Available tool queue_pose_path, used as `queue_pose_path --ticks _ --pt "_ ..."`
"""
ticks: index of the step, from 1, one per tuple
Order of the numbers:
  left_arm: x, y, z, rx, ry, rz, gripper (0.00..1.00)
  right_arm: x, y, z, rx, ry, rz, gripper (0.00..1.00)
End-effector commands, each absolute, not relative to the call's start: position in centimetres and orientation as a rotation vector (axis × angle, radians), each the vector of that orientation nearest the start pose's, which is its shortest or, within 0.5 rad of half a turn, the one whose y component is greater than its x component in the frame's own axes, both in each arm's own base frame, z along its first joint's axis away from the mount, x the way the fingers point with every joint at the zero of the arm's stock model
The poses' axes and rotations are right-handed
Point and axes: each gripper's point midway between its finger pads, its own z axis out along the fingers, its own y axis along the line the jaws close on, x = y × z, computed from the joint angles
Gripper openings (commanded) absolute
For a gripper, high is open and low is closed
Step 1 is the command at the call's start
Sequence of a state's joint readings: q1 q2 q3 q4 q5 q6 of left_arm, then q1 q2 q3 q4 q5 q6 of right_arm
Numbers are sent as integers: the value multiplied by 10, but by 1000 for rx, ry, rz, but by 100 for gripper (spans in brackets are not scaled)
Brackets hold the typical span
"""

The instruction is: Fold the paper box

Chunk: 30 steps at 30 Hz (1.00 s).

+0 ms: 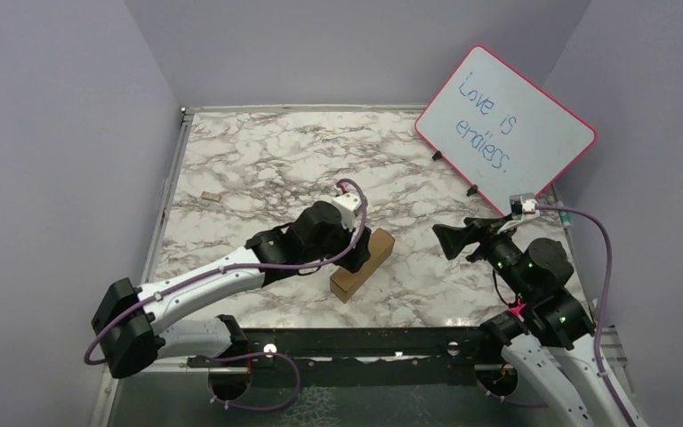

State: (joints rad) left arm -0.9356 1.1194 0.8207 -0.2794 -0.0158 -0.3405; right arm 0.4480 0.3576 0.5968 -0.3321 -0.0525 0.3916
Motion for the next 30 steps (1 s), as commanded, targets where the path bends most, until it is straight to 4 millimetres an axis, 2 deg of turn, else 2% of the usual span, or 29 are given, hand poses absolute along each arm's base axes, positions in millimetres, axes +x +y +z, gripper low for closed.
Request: queue_pose_path --ticks 1,5,10,17,21,25,28,30 --pt "204 -304 159 740 2136 -579 77 203 105 247 2 1727 587 100" --pt "213 -311 135 750 2190 -477 77 201 98 251 37 1679 577 100" --pt "226 -312 113 749 2234 -362 76 200 100 251 24 1672 590 100" --pt "219 -327 97 804 2284 -389 63 203 102 247 13 1692 585 100" --pt "223 -322 97 778 2291 -342 53 202 104 247 6 1691 592 100" --pt "227 -316 108 696 2287 -369 46 202 104 247 4 1692 594 100" --pt "229 -314 120 570 2268 -515 46 201 105 246 2 1695 597 100" --pt "241 -304 131 397 2239 -666 46 201 105 246 1 1695 598 100"
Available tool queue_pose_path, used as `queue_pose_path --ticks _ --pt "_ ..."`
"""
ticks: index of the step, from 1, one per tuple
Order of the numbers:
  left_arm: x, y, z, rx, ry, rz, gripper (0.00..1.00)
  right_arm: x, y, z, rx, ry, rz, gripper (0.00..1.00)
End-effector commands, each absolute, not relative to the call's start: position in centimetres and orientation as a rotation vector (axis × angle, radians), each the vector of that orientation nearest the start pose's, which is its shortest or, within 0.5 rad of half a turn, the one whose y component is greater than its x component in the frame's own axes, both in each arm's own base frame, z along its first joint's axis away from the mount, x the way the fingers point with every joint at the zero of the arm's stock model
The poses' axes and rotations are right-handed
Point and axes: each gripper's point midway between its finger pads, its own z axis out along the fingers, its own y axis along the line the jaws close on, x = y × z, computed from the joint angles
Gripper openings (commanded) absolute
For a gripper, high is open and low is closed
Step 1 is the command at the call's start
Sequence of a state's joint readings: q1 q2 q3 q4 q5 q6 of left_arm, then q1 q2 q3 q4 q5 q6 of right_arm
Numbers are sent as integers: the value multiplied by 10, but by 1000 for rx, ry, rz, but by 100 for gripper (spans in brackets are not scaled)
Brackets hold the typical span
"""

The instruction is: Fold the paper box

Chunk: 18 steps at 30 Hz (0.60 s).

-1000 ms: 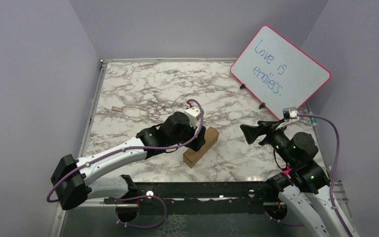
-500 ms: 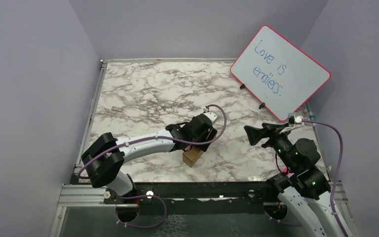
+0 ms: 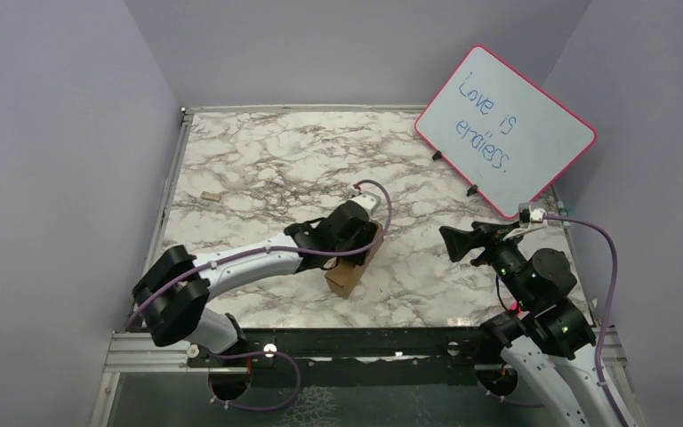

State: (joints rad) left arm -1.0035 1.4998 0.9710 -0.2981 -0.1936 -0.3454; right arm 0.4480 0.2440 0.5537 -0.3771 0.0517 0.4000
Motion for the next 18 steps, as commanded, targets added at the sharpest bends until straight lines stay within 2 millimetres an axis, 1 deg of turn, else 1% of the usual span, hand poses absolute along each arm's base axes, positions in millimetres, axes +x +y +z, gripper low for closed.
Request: queue_pose_path --ticks 1,3,4,7,10,14,18 --pt "247 -299 136 311 2216 -740 46 201 105 246 1 1698 600 100" --pt "259 -285 145 125 2162 -854 46 200 106 246 -1 1698 605 100" --pt "267 -280 154 33 2109 -908 46 200 106 246 -2 1698 608 100" --pt "281 -261 160 -197 2026 -985 47 199 107 247 -7 1697 614 100" --pt "290 -252 163 -397 1956 -1075 49 199 108 246 -10 1701 616 100" --pt "302 -255 166 -572 1886 -1192 49 199 109 245 -15 1705 621 100" --pt "320 -259 156 -706 1853 -1215 50 199 109 246 -17 1704 623 100"
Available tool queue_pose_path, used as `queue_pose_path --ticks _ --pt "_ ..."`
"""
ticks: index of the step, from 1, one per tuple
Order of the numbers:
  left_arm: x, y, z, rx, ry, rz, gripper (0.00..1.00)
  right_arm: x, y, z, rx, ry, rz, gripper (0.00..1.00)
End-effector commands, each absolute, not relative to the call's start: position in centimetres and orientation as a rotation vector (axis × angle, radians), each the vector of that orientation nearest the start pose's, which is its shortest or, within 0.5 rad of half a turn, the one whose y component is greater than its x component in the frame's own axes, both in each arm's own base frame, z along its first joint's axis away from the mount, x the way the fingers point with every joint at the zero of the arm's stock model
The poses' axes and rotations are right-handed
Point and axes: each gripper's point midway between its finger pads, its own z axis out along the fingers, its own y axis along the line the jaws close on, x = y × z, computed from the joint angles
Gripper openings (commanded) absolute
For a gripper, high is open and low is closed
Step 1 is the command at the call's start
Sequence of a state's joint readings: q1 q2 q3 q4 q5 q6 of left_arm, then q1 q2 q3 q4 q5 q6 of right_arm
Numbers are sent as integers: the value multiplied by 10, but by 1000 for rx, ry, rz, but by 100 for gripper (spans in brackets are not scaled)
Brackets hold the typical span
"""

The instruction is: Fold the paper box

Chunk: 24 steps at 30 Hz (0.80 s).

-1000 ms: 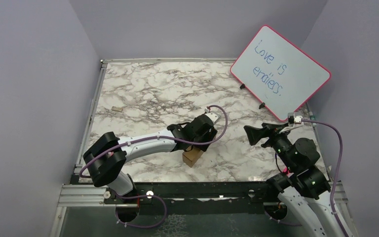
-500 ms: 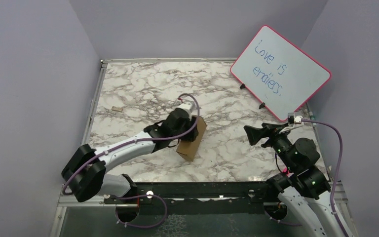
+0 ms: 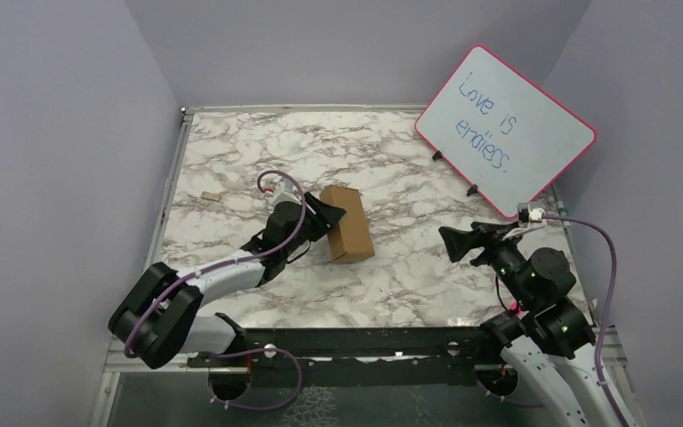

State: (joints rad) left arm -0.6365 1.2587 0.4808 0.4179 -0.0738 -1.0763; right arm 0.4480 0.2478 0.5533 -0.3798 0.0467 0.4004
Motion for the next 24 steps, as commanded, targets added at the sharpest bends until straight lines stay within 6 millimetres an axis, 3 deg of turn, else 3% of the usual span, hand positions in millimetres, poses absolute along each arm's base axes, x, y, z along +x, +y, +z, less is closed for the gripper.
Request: queue_pose_path --ticks 1,5,9,11,13,14,20,24 --pt "324 -262 151 -726 1853 -1225 50 199 110 245 -19 1705 624 100" --pt "335 -282 127 -751 1910 -1271 52 199 109 246 -18 1704 621 100" --pt "339 -292 113 -683 1960 -1248 65 199 108 247 -13 1698 617 100" --pt "338 -286 104 -688 1968 -1208 73 198 108 248 -12 1696 618 100" --pt "335 -277 94 -693 1980 -1169 94 198 108 247 -11 1697 618 100" --pt "333 -273 90 -688 1989 -1149 98 198 108 248 -12 1696 617 100" --pt "324 -244 77 -685 2019 -1055 99 199 108 246 -14 1704 614 100" --pt "321 -219 73 -625 2070 -897 99 199 106 248 -2 1704 607 100"
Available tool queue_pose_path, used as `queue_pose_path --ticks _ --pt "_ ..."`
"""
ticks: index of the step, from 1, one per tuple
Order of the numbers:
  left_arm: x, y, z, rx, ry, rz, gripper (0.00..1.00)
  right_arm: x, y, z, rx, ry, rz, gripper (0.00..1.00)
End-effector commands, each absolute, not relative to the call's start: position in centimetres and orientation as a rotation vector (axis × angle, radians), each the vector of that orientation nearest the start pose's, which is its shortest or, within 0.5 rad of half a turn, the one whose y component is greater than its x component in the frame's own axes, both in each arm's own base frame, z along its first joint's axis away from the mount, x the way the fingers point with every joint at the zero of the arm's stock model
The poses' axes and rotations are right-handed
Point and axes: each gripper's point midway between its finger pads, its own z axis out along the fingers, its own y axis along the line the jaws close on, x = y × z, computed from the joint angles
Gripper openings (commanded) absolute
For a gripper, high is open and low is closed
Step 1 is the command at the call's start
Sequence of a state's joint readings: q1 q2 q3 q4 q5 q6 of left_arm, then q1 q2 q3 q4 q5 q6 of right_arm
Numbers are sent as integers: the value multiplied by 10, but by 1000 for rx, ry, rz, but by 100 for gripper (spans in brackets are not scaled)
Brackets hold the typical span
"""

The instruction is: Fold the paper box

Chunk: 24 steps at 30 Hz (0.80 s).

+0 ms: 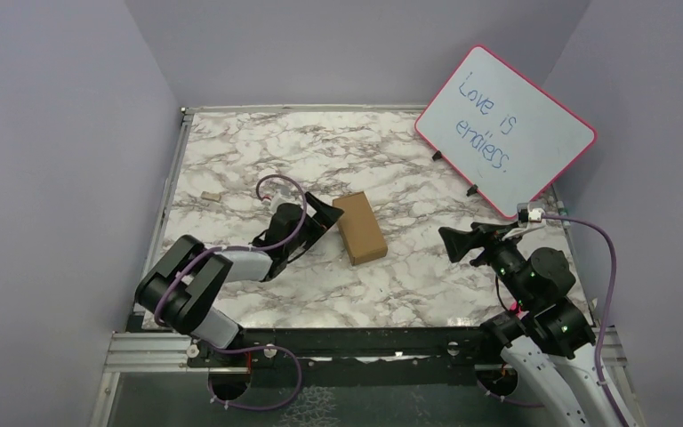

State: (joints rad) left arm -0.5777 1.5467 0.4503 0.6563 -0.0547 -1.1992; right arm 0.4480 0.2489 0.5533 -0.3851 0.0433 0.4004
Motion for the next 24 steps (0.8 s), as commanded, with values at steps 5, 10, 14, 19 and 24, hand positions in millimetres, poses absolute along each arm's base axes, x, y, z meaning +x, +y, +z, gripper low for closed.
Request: queue_pose_path --ticks 5,10,14,19,24 --pt "310 -175 67 -565 2150 -687 99 199 102 253 7 1711 588 100" --pt "300 -126 90 -485 2161 -479 99 197 91 266 31 1711 534 100" --pt "292 -93 134 -447 2111 -329 99 198 85 277 22 1712 484 100" --pt "269 -78 224 -345 1856 -389 99 196 70 293 28 1700 399 100" --pt "230 -50 290 -213 1587 -332 99 191 58 294 48 1673 354 100"
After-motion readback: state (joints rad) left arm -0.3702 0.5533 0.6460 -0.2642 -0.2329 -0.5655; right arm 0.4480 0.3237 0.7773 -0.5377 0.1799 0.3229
